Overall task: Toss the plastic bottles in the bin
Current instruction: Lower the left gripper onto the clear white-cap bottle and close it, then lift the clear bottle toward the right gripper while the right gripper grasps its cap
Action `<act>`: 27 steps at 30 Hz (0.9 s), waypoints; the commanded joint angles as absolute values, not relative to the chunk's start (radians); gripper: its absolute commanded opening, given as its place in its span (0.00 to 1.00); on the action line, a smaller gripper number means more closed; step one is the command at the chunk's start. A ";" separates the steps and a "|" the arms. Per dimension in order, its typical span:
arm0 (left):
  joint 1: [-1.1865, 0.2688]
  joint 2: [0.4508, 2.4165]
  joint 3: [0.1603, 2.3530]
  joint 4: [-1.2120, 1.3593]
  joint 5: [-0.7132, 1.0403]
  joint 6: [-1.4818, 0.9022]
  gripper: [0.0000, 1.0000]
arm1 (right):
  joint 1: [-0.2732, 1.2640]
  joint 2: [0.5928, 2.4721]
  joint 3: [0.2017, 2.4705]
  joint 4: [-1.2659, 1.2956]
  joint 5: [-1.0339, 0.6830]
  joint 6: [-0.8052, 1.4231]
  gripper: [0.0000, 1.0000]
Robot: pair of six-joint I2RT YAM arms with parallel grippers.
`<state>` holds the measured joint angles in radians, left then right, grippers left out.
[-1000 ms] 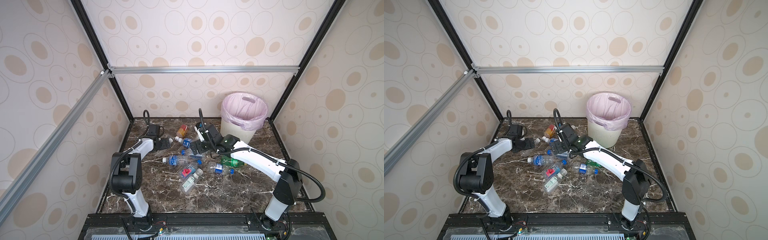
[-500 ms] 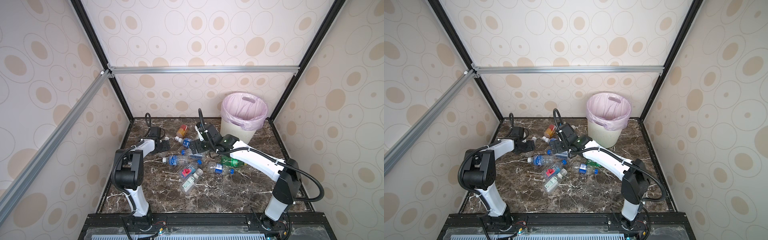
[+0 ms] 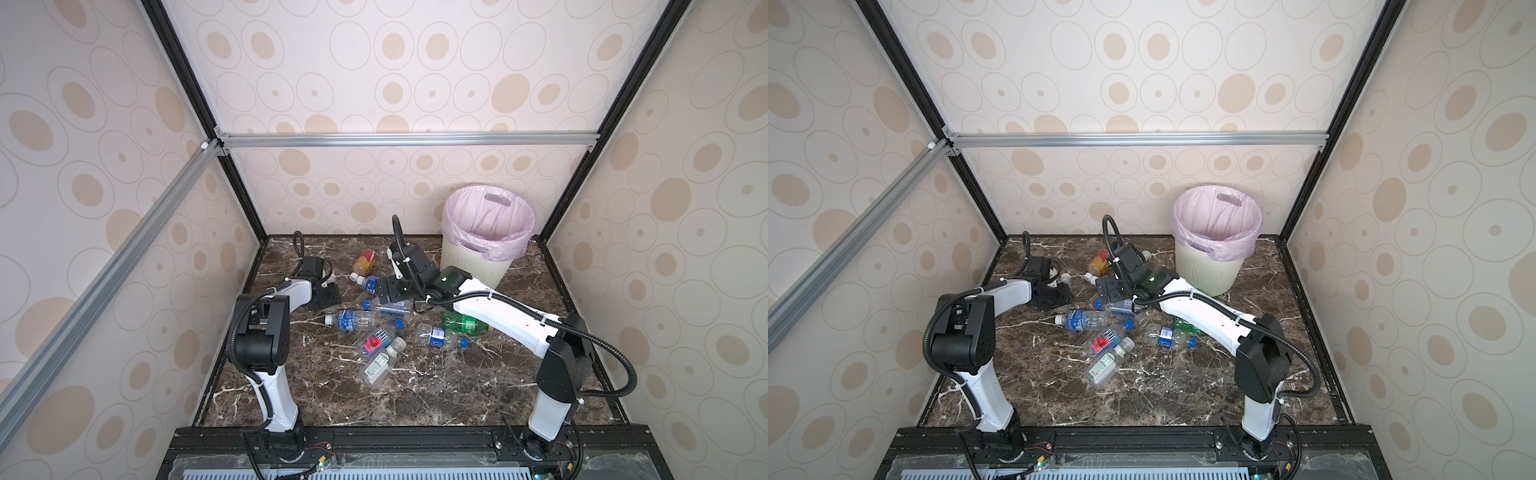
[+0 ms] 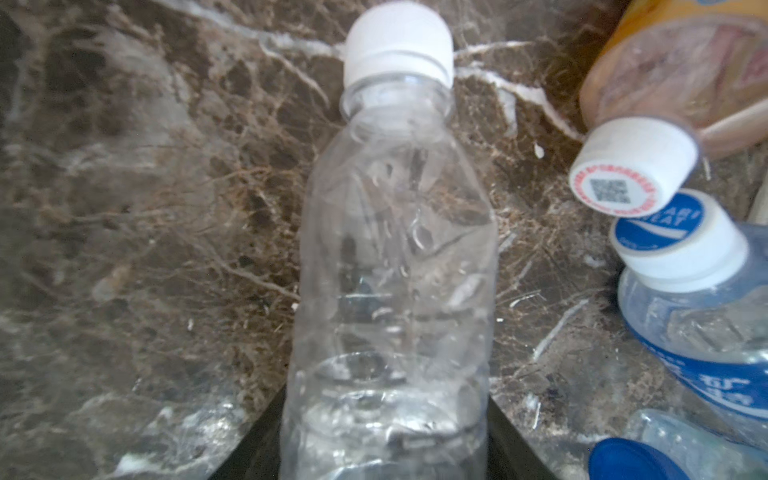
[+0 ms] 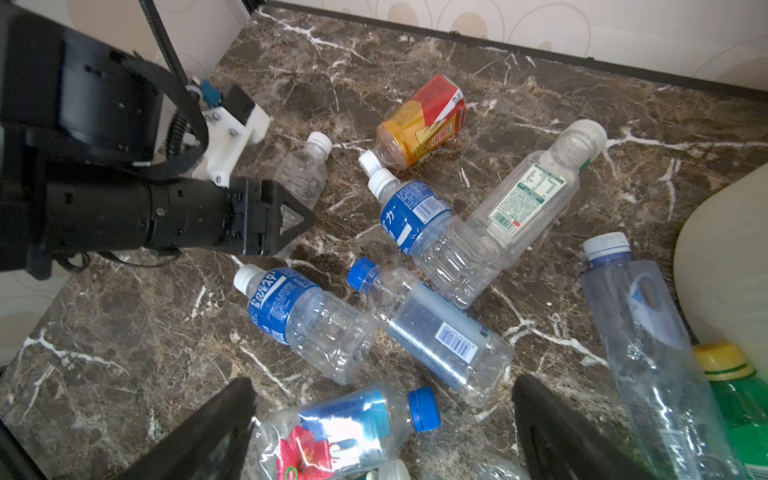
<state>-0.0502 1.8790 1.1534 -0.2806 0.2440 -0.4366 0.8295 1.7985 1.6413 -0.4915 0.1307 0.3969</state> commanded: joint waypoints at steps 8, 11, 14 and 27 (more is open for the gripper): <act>-0.043 1.738 1.082 -0.131 0.403 -0.484 0.51 | 0.779 1.792 1.727 -0.557 0.117 0.500 1.00; -0.044 1.684 1.044 -0.046 0.463 -0.503 0.50 | 0.762 1.792 1.744 -0.567 0.096 0.527 1.00; -0.054 1.641 0.995 0.061 0.577 -0.538 0.50 | 0.755 1.790 1.766 -0.571 0.113 0.529 1.00; -0.198 1.541 0.911 0.323 0.779 -0.638 0.51 | 0.689 1.755 1.798 -0.577 0.103 0.559 1.00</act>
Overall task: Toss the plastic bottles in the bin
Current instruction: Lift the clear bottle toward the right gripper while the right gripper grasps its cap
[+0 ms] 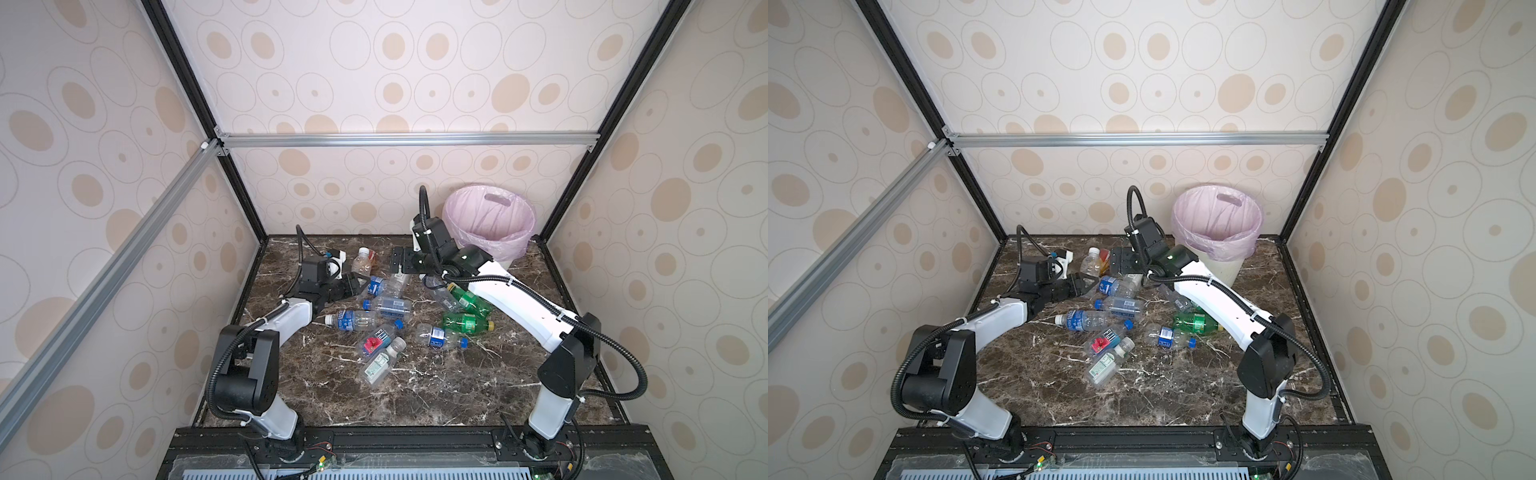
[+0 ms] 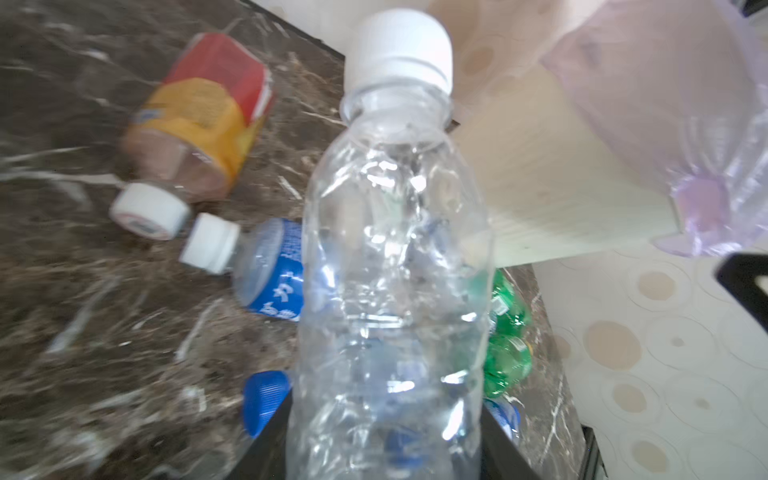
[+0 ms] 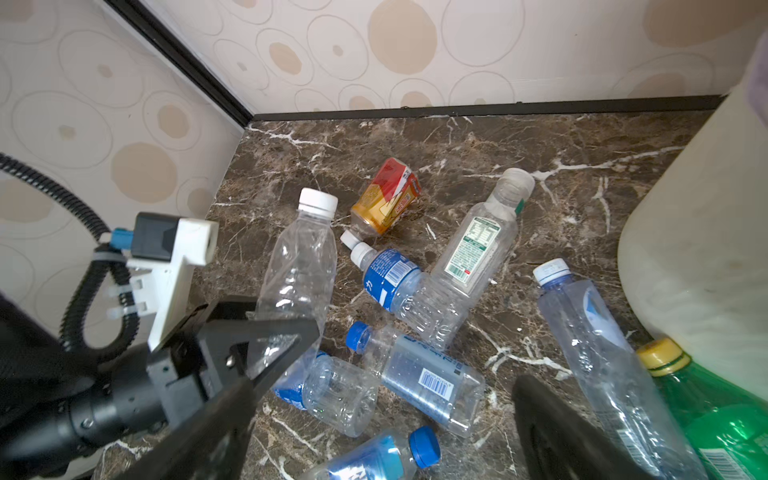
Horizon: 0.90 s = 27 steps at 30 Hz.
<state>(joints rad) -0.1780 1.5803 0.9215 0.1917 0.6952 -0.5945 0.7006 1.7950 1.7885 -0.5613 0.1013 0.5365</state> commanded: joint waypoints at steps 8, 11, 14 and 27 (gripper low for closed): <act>-0.269 1.540 0.889 0.436 0.857 -0.703 0.50 | 0.678 1.736 1.757 -0.554 0.104 0.594 1.00; -0.291 1.534 0.890 0.430 0.854 -0.697 0.50 | 0.676 1.733 1.742 -0.534 0.086 0.613 1.00; -0.318 1.529 0.891 0.437 0.863 -0.695 0.50 | 0.675 1.735 1.723 -0.505 0.063 0.635 0.98; -0.386 1.498 0.885 0.451 0.876 -0.681 0.50 | 0.673 1.742 1.692 -0.472 0.071 0.656 0.90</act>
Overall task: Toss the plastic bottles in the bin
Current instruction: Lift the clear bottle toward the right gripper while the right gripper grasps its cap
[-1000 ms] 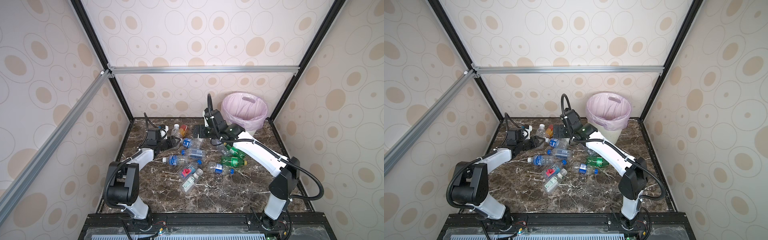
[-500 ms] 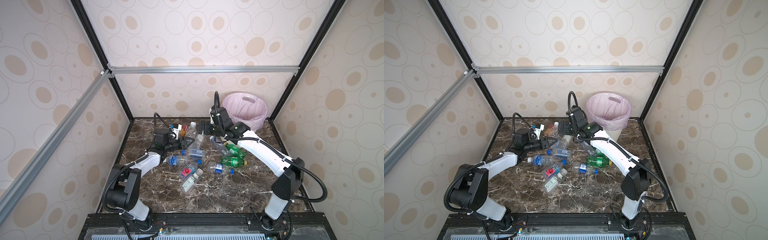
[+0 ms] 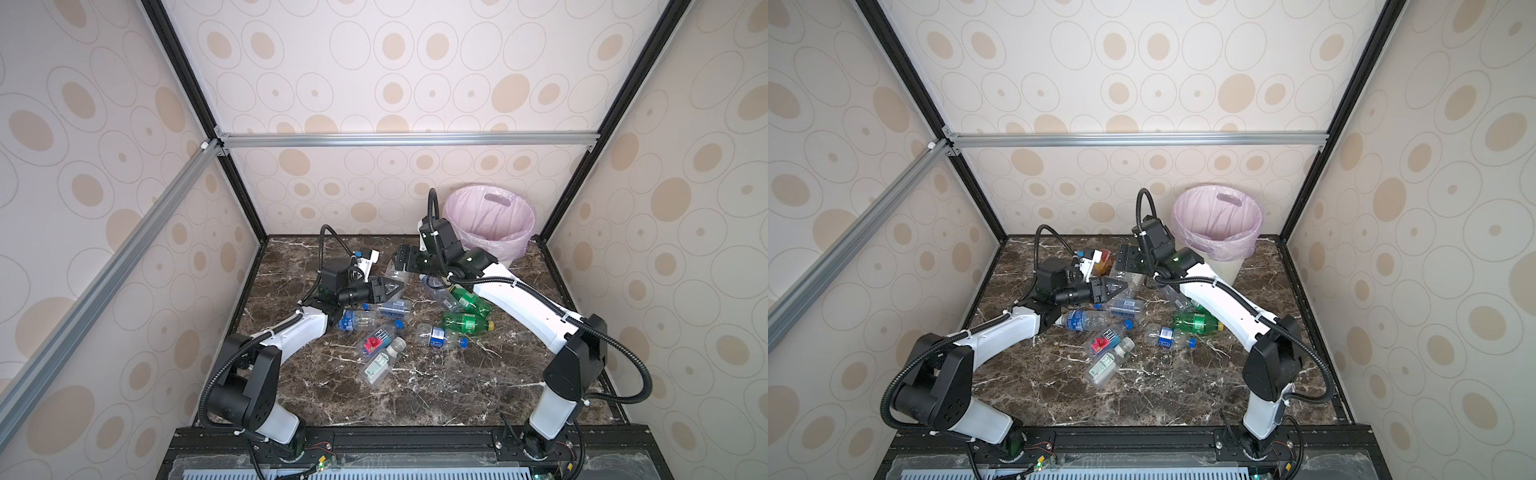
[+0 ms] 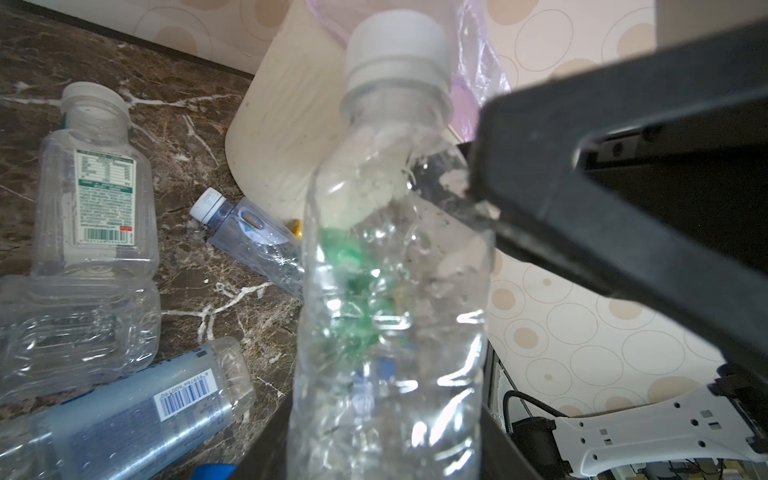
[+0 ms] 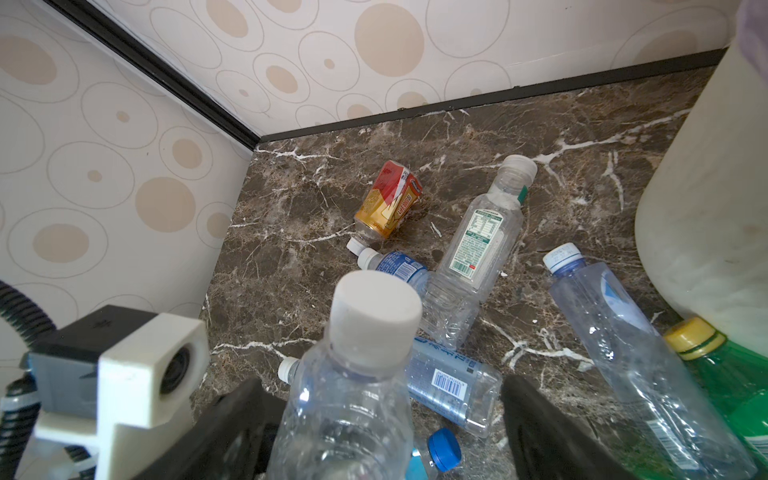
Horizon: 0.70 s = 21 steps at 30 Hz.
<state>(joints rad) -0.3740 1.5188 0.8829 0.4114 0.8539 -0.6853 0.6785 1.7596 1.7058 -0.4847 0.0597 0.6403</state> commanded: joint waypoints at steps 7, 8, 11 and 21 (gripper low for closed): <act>-0.399 1.497 0.884 0.456 0.881 -0.681 0.50 | 0.643 1.749 1.689 -0.426 0.032 0.698 0.76; -0.400 1.496 0.884 0.456 0.878 -0.680 0.50 | 0.641 1.752 1.693 -0.422 0.031 0.701 0.73; -0.402 1.496 0.884 0.454 0.878 -0.682 0.51 | 0.640 1.764 1.701 -0.414 0.026 0.708 0.64; -0.407 1.489 0.888 0.443 0.873 -0.674 0.51 | 0.640 1.794 1.719 -0.400 -0.009 0.730 0.45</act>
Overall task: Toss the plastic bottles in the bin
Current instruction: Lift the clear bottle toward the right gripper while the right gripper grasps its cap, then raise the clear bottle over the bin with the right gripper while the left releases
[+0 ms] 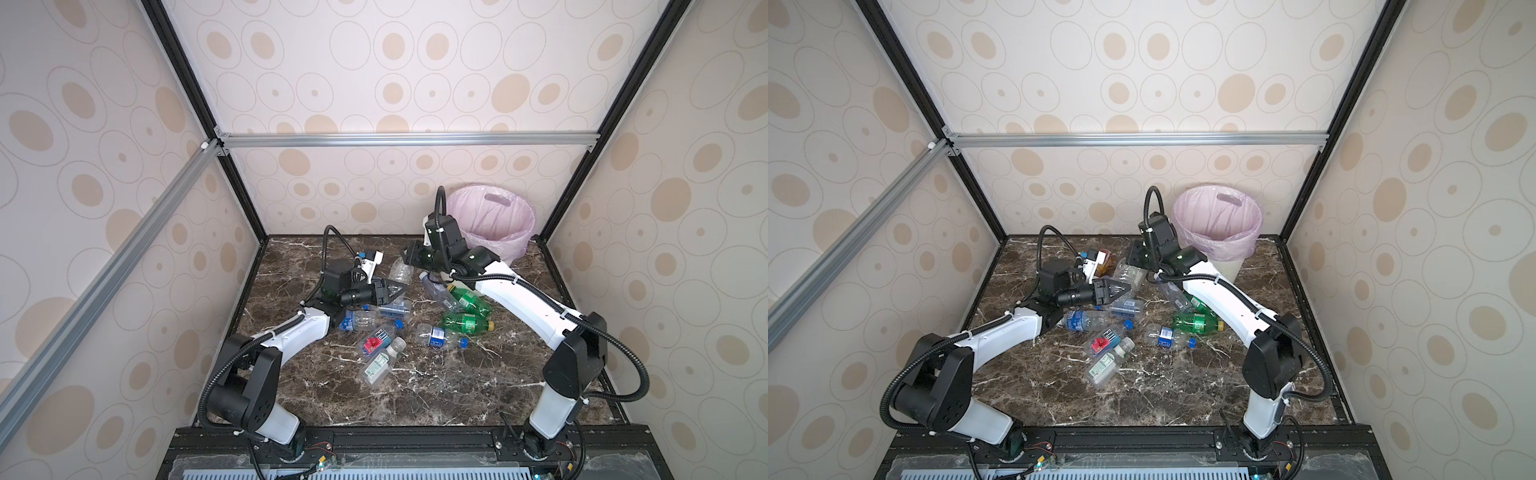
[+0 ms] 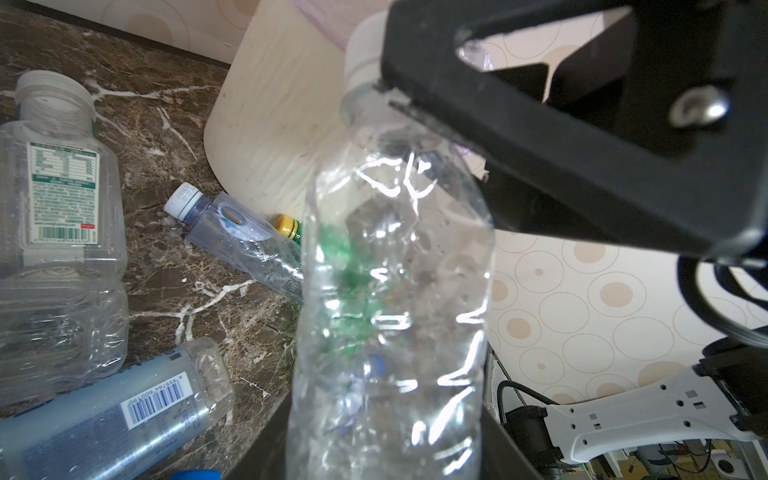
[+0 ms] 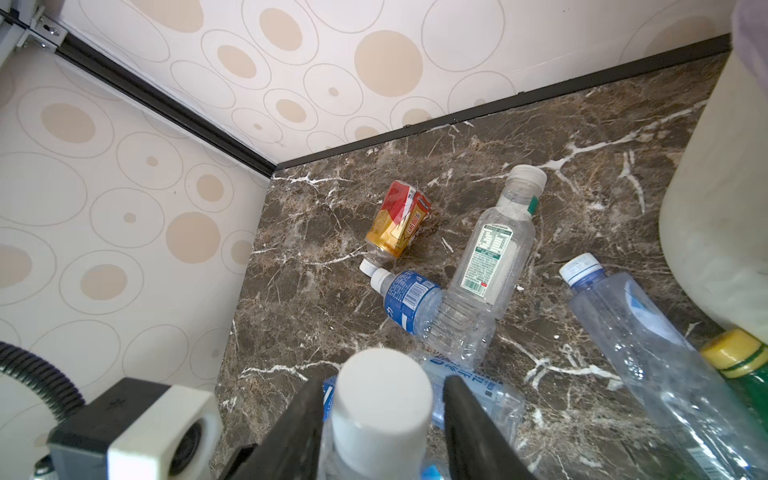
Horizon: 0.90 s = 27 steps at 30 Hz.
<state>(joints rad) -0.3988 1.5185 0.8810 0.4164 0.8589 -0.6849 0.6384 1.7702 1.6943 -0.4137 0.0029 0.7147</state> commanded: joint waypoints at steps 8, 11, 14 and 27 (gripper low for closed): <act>-0.409 1.490 0.887 0.439 0.868 -0.673 0.55 | 0.641 1.802 1.717 -0.390 -0.020 0.736 0.24; -0.408 1.491 0.892 0.422 0.859 -0.663 0.57 | 0.640 1.802 1.721 -0.389 -0.023 0.737 0.17; -0.407 1.491 0.895 0.413 0.855 -0.657 0.59 | 0.641 1.794 1.725 -0.390 -0.016 0.731 0.14; -0.408 1.481 0.906 0.371 0.838 -0.601 0.85 | 0.632 1.724 1.753 -0.432 0.072 0.636 0.10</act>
<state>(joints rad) -0.4011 1.5181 0.8795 0.3756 0.8345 -0.6388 0.6380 1.7798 1.7096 -0.4065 0.0349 0.6682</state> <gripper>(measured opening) 0.836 0.346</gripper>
